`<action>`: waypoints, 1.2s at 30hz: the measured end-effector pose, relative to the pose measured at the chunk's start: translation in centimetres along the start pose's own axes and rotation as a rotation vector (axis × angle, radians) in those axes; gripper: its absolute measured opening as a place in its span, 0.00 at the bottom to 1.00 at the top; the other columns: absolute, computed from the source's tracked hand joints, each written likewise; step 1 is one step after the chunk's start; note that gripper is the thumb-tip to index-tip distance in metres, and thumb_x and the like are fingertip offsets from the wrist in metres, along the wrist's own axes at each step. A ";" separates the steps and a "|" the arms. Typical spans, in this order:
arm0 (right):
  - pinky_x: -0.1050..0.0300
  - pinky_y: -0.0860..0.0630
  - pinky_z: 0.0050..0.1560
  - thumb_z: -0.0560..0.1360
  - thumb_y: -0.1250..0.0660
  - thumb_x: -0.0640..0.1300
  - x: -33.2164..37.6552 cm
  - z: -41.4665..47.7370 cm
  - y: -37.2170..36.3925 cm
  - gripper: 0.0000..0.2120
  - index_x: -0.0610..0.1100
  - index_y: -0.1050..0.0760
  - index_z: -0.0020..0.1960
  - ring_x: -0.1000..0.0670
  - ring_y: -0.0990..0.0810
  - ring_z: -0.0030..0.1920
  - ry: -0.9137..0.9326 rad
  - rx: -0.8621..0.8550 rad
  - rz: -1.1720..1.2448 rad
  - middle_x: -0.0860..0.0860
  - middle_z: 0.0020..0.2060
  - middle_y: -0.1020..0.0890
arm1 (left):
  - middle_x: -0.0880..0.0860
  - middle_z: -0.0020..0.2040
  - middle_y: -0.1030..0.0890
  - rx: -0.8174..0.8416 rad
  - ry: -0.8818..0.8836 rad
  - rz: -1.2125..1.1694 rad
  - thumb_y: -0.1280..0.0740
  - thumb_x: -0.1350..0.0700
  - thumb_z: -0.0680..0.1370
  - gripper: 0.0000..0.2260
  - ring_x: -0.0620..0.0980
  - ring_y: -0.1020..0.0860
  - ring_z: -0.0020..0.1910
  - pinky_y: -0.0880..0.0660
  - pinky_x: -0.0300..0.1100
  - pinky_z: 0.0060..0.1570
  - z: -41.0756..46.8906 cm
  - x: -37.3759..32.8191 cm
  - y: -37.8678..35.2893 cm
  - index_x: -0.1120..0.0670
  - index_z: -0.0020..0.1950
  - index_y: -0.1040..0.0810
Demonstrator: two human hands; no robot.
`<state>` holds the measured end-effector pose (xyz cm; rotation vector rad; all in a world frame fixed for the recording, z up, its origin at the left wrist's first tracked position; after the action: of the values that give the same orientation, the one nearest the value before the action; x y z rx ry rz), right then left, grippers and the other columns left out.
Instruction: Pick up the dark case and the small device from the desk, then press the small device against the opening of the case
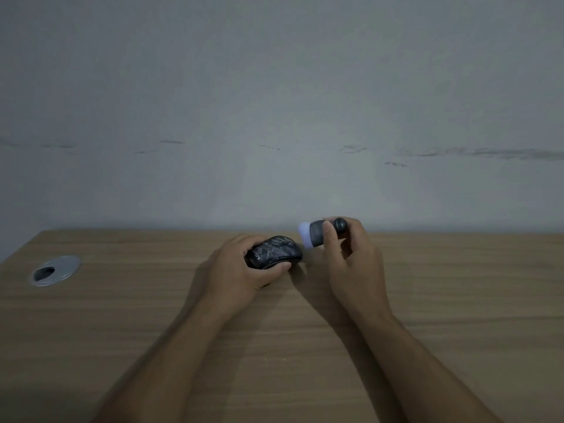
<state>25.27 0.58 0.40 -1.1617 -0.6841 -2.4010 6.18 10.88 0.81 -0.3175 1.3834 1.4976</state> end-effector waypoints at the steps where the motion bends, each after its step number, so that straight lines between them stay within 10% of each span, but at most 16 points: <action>1: 0.68 0.26 0.39 0.87 0.32 0.50 0.2 -0.1 -0.1 0.04 0.54 0.18 0.58 0.54 0.18 0.39 0.014 0.025 0.032 0.53 0.41 0.14 | 0.41 0.52 0.14 0.004 -0.005 0.007 0.15 0.45 0.71 0.19 0.38 0.18 0.53 0.31 0.20 0.45 0.0 0.0 0.1 0.45 0.59 0.12; 13: 0.66 0.22 0.48 0.89 0.34 0.51 0.2 -0.3 -0.4 0.08 0.52 0.17 0.62 0.56 0.14 0.49 -0.001 0.100 0.102 0.55 0.48 0.12 | 0.42 0.54 0.14 0.048 -0.035 -0.044 0.14 0.48 0.71 0.20 0.38 0.18 0.54 0.29 0.21 0.47 -0.2 -0.5 0.6 0.44 0.61 0.12; 36: 0.67 0.29 0.36 0.85 0.29 0.50 0.6 -1.0 -0.6 0.05 0.50 0.17 0.52 0.57 0.21 0.34 0.019 0.048 0.001 0.54 0.35 0.17 | 0.41 0.52 0.14 0.007 -0.040 -0.032 0.15 0.47 0.71 0.19 0.43 0.18 0.56 0.27 0.31 0.50 -0.1 -0.3 0.4 0.43 0.60 0.12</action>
<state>23.97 0.38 0.23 -1.1186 -0.7299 -2.3783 5.99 10.72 1.23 -0.3030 1.3457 1.4649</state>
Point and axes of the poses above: each hand's wrist, its own z-axis towards the middle knuckle, its own y-axis out of the back of the hand, x = y × z, the point moved 2 cm from there along z, towards the middle knuckle
